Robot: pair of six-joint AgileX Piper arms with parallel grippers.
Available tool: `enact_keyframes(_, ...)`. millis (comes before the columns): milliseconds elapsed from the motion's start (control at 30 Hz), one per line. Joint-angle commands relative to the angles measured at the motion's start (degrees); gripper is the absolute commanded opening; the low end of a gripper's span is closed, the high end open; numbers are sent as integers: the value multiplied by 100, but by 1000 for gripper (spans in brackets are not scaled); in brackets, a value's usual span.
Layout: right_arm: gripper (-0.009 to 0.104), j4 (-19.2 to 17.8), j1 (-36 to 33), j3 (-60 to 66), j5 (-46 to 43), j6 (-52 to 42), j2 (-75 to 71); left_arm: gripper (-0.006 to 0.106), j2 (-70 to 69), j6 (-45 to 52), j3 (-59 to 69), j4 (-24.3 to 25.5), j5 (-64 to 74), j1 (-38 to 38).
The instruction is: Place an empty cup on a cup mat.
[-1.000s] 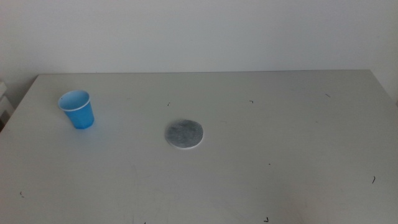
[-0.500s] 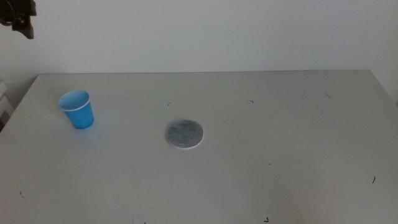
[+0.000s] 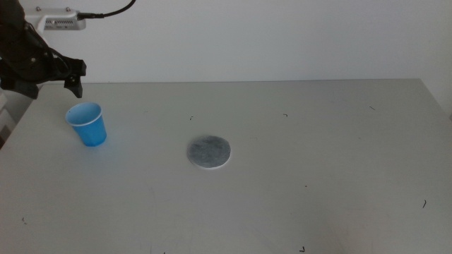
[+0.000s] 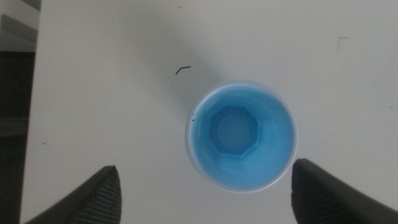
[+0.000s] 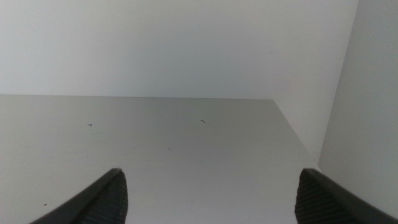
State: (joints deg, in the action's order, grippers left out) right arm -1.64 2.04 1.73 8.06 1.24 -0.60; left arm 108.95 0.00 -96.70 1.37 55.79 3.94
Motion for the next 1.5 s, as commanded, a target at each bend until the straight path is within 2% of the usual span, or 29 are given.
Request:
enact_keyframes(0,94,-79,-3,-48,-429,-29,-149,105,-51,317,-202,-422,-371,149)
enact_keyframes(67,94,-79,-3,-48,-429,-29,-149,105,143,523,-202,-664,-494,251)
enact_keyframes(400,94,-79,-3,-48,-429,-29,-149,105,1003,775,-202,-1007,-1381,339)
enact_keyframes(500,94,-79,-3,-48,-429,-29,-149,101,1146,946,-202,-1169,-1416,339)
enact_keyframes(600,94,-79,-3,-48,-429,-29,-149,85,1216,1064,-202,-1297,-1390,339)
enact_keyframes(833,94,-79,-3,-48,-429,-29,-149,19,1161,1063,-202,-1525,-1281,339)
enact_keyframes(933,94,-79,-3,-48,-429,-29,-149,0,1115,1063,-202,-1510,-1211,339)
enact_keyframes(1267,94,-79,-3,-48,-429,-29,-149,0,386,905,-202,-1449,-637,312)
enact_keyframes(1467,94,-79,-3,-48,-429,-29,-149,0,-194,638,-202,-1407,5,-58)
